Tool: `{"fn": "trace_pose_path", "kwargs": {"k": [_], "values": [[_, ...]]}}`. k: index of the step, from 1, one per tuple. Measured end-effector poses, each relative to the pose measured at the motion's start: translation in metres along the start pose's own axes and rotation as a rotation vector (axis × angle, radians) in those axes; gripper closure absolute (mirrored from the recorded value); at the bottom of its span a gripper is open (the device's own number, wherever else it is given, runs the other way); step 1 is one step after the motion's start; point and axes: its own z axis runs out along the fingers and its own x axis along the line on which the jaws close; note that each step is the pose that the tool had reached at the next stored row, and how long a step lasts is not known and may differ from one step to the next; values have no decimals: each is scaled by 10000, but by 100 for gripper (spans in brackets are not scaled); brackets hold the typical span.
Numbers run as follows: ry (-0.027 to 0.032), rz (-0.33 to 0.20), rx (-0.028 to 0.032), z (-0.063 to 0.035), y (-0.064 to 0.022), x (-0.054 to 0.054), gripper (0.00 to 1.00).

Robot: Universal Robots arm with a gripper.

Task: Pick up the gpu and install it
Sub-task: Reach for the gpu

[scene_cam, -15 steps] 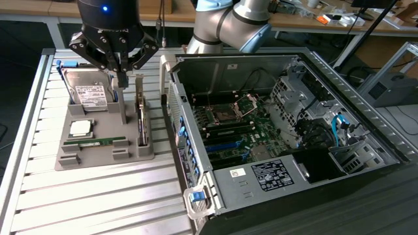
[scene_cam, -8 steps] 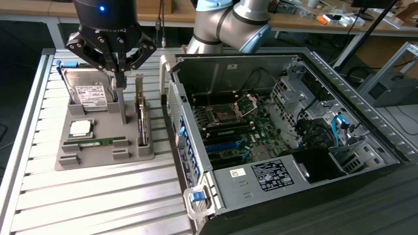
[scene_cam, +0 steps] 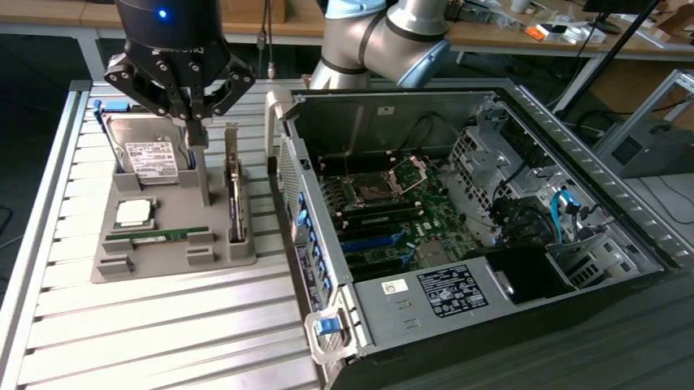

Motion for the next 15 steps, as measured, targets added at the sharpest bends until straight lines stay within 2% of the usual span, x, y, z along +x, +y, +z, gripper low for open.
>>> {"fn": "trace_pose_path", "kwargs": {"k": [15], "values": [[-1, 1, -1, -2, -6, 82, 89]]}}
